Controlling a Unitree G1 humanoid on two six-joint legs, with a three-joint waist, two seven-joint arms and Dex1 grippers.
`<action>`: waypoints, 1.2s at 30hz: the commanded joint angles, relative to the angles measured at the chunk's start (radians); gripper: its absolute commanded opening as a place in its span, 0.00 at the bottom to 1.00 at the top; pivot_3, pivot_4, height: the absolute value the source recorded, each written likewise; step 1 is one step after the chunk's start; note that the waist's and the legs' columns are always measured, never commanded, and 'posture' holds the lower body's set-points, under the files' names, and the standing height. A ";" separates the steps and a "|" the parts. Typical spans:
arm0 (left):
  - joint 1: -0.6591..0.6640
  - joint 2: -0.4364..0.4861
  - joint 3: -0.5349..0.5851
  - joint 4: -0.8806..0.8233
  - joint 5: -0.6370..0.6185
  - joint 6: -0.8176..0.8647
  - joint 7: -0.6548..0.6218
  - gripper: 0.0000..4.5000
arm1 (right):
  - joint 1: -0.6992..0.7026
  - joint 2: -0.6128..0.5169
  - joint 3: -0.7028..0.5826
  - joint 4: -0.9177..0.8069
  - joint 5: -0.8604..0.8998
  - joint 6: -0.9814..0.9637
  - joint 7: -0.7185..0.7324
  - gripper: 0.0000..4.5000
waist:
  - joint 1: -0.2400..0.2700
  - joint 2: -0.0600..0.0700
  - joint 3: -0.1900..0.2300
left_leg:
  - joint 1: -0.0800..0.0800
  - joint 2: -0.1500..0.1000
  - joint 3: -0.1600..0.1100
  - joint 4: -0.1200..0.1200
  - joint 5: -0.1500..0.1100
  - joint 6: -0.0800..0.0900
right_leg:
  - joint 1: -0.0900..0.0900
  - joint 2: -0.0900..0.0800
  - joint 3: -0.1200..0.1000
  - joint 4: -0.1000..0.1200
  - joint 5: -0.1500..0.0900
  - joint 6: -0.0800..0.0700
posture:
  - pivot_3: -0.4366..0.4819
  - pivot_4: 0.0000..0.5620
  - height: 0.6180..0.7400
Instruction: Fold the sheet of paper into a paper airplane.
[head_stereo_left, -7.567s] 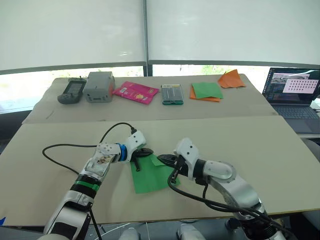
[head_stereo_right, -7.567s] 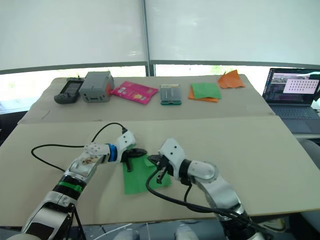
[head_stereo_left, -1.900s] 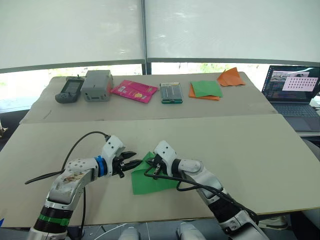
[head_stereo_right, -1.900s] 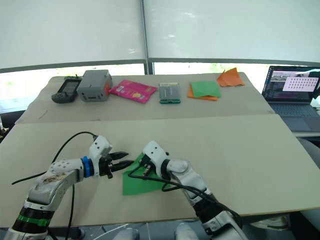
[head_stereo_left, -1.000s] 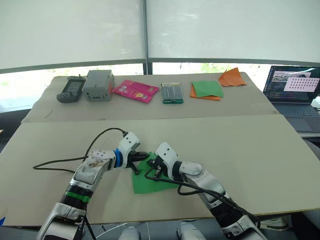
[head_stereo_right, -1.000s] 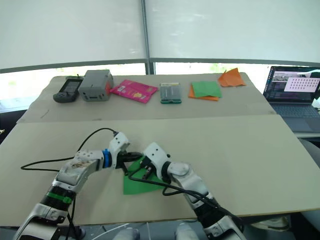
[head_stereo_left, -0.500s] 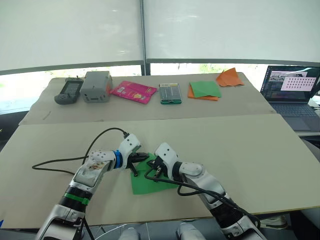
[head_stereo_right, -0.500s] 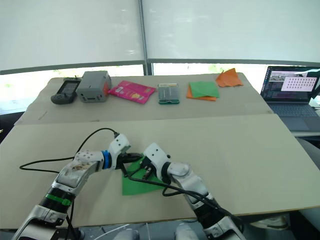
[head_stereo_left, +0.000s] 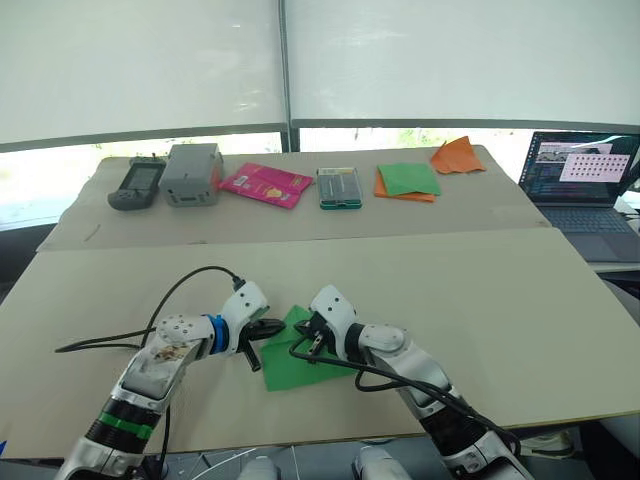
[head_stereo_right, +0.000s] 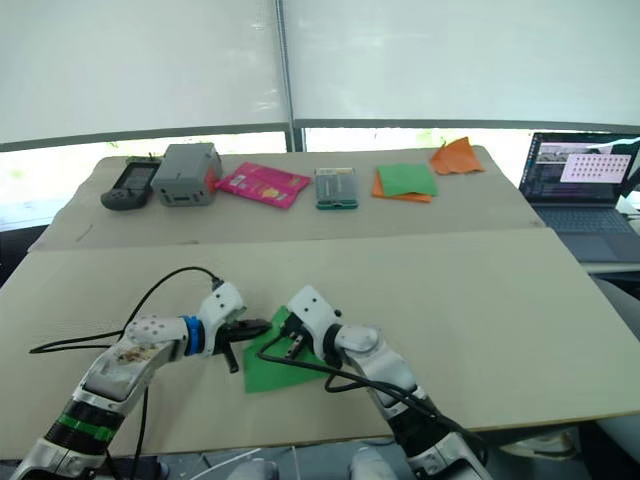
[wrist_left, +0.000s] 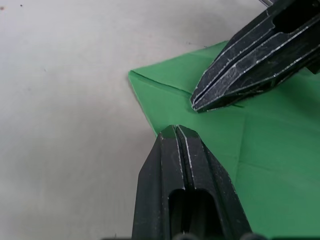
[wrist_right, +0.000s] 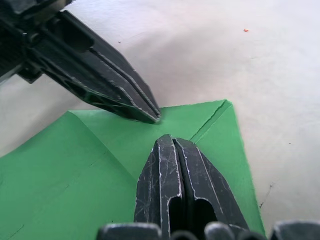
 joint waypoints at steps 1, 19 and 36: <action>0.080 0.037 -0.020 0.012 0.017 0.071 0.003 0.01 | -0.007 0.000 0.002 -0.001 -0.001 0.014 0.001 0.00 | -0.004 0.000 0.000 | 0.000 0.000 0.000 -0.001 0.000 0.000 | 0.000 0.000 0.000 0.000 0.000 0.000 | 0.48 0.27 1.00; 0.262 0.135 0.053 -0.102 -0.012 0.085 0.029 0.01 | -0.016 0.006 0.014 -0.001 0.002 0.013 0.018 0.00 | -0.022 0.001 -0.001 | 0.005 0.000 0.000 -0.008 0.000 0.000 | -0.001 0.000 0.000 0.000 -0.002 -0.003 | 0.48 0.27 1.00; 0.302 0.141 0.089 -0.151 -0.042 0.083 0.044 0.01 | -0.029 0.007 0.008 0.008 0.001 0.009 0.024 0.00 | -0.041 0.002 -0.001 | 0.005 0.000 0.000 -0.010 0.000 0.000 | -0.001 0.000 0.000 0.000 -0.002 -0.004 | 0.48 0.27 1.00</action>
